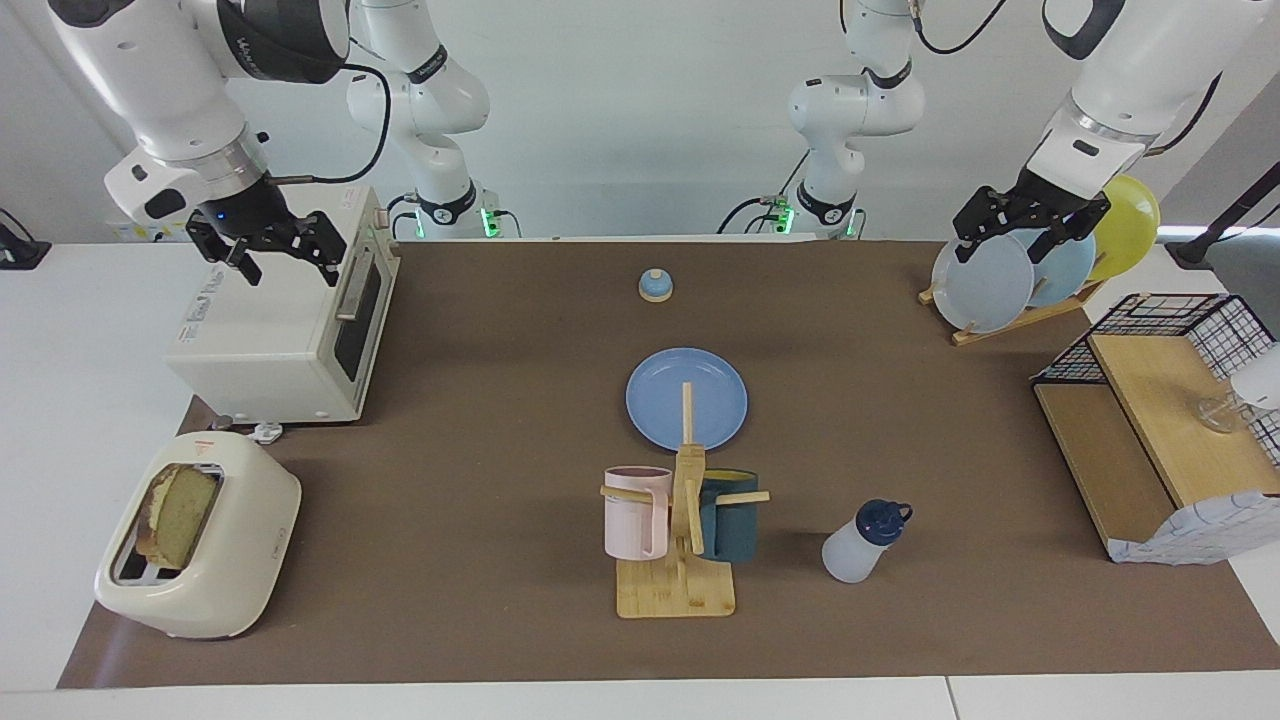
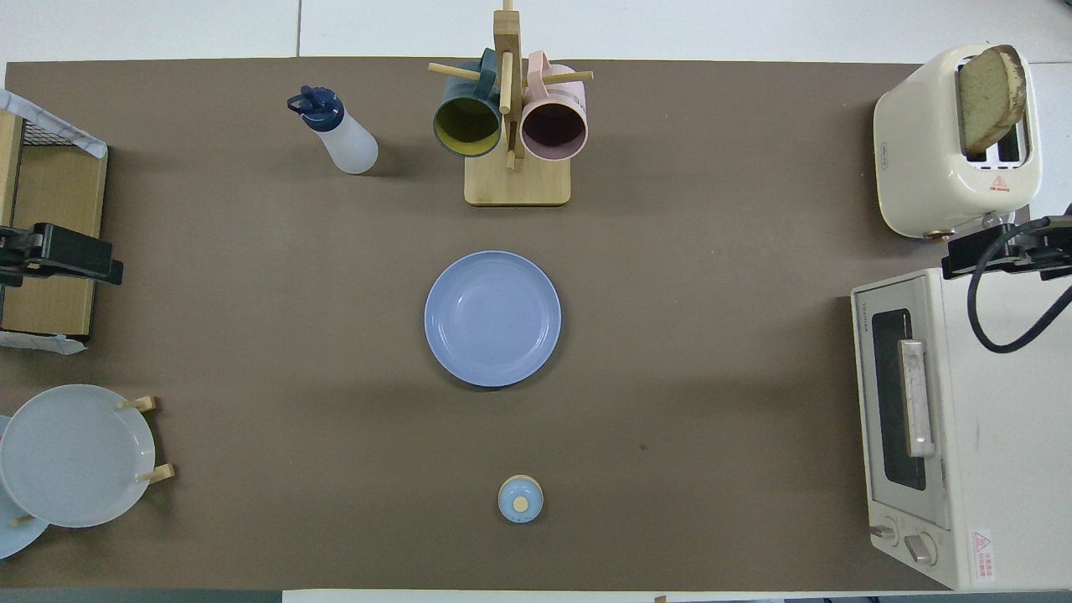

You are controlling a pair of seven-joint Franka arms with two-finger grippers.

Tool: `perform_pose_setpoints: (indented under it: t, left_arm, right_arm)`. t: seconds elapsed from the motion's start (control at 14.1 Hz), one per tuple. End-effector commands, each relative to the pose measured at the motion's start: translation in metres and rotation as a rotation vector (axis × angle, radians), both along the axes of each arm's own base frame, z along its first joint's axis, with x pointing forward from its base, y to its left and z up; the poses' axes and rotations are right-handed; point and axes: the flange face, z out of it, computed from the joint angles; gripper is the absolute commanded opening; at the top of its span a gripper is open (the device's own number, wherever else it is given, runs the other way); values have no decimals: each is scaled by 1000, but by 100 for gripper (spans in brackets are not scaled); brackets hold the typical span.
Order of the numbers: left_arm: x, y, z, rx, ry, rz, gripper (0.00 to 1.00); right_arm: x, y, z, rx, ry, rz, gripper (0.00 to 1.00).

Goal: Put bread on plate and add seasoning

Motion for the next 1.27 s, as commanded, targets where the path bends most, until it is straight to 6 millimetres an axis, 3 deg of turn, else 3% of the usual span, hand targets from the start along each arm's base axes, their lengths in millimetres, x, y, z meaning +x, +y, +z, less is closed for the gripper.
perform_pose_setpoints:
  t: [0.0,0.28,0.5,0.64,0.78,0.92,0.99,1.2]
  left_arm:
    - [-7,3,2,6,2,-6,100]
    - [-1,10,3,3,-39,2,100]
    - [-3,13,1,42,-26,6,100]
    - [-9,12,-7,36,-29,9,100]
    - [-11,-3,-16,35,-51,-17,100]
    - [-15,-34,-19,39,-63,-61,100]
    - [-15,-34,-18,39,-66,-47,100]
    - [-17,-41,-23,35,-73,-50,100]
  right_arm:
    - [-3,2,4,22,-5,-7,100]
    - [-3,1,3,16,-11,-10,100]
    - [14,-9,7,-5,-155,39,100]
    - [27,-18,-2,-15,-297,28,100]
    - [40,-21,-11,-26,-388,30,100]
    - [64,-33,-34,-41,-435,29,100]
    - [79,-50,-58,-61,-450,46,100]
    - [104,-78,-98,-104,-518,84,100]
